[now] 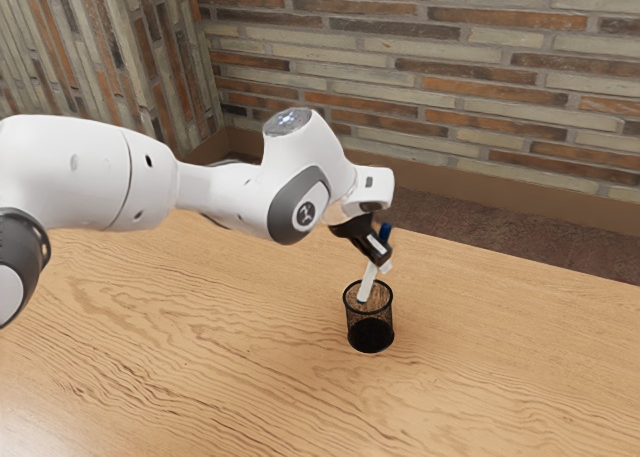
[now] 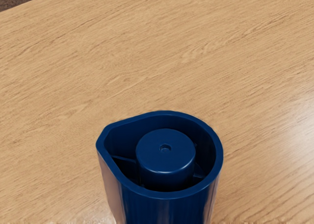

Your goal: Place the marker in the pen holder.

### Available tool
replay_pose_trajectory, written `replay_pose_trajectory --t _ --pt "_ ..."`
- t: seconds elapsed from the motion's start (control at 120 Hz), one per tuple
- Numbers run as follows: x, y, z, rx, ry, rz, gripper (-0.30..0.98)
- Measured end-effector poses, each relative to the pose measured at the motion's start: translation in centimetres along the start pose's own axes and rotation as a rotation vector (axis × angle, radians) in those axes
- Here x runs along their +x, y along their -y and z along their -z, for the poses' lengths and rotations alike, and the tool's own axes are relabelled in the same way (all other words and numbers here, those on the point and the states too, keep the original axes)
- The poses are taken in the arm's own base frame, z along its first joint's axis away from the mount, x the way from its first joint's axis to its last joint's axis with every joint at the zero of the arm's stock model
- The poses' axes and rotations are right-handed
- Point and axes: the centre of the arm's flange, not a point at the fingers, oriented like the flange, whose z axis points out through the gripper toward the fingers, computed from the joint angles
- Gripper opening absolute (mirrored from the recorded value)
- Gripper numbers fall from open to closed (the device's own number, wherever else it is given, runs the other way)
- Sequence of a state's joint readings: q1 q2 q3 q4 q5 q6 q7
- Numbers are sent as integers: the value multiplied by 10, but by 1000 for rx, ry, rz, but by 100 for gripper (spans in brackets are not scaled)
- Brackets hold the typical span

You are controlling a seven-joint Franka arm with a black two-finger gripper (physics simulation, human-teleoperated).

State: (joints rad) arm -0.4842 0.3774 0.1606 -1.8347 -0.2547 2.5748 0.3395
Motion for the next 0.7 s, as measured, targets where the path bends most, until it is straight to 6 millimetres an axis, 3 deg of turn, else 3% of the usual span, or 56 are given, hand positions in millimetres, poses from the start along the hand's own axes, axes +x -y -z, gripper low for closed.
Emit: replay_pose_trajectory --t 0.333,0.5,0.567,0.642,0.7 --pt "-15 1 -22 7 16 -5 -7" --pt "-20 1 -22 -29 13 32 30" --pt "1 0 2 -35 -38 23 40" --pt "60 -1 72 -20 -119 -40 48" --pt "75 8 119 -12 -108 -54 52"
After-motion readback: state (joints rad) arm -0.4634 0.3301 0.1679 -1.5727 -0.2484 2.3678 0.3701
